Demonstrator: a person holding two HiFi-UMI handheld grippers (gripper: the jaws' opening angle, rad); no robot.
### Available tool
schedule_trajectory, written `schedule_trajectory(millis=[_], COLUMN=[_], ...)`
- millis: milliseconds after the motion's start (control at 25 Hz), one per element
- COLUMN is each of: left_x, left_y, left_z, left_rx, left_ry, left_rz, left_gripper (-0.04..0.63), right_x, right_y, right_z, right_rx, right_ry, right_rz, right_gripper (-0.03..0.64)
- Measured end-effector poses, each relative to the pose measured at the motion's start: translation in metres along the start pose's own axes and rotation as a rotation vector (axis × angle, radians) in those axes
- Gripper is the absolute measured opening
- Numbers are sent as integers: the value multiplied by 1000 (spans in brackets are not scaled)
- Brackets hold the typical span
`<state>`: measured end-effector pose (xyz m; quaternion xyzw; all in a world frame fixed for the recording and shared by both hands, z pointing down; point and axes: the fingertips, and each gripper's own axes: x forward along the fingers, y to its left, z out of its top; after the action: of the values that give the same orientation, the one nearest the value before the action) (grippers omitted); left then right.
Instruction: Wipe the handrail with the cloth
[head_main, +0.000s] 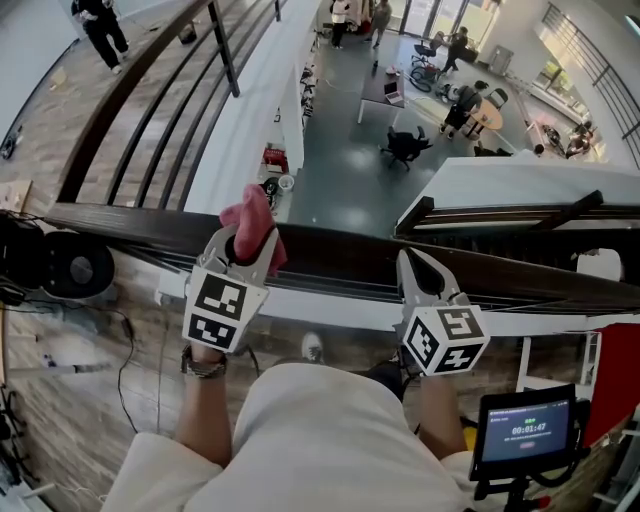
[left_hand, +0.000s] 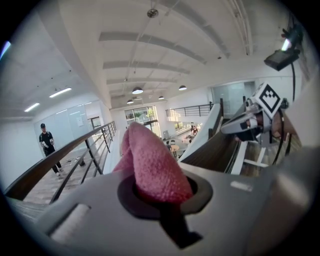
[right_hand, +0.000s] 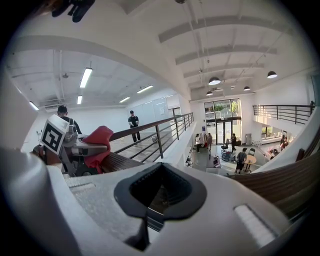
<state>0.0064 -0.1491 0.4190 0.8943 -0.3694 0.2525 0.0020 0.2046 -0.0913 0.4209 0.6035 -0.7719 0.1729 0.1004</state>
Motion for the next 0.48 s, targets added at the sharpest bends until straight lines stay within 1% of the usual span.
schedule_trajectory(millis=[120, 200, 400, 480], left_x=[-6, -9, -11, -13], left_y=[-1, 0, -1, -2], left_z=[-3, -4, -5, -6], left_rx=[-72, -113, -106, -132], left_ry=[-48, -85, -140, -158], left_rz=[-16, -11, 14, 10], left_gripper=[34, 32, 34, 34], right_x=[-1, -2, -2, -2], right_y=[-1, -2, -3, -3], right_z=[0, 1, 0, 0], right_rx=[-3, -4, -7, -7], right_ry=[-3, -4, -8, -10], right_rz=[-2, -2, 1, 4], right_gripper=[3, 3, 3, 3])
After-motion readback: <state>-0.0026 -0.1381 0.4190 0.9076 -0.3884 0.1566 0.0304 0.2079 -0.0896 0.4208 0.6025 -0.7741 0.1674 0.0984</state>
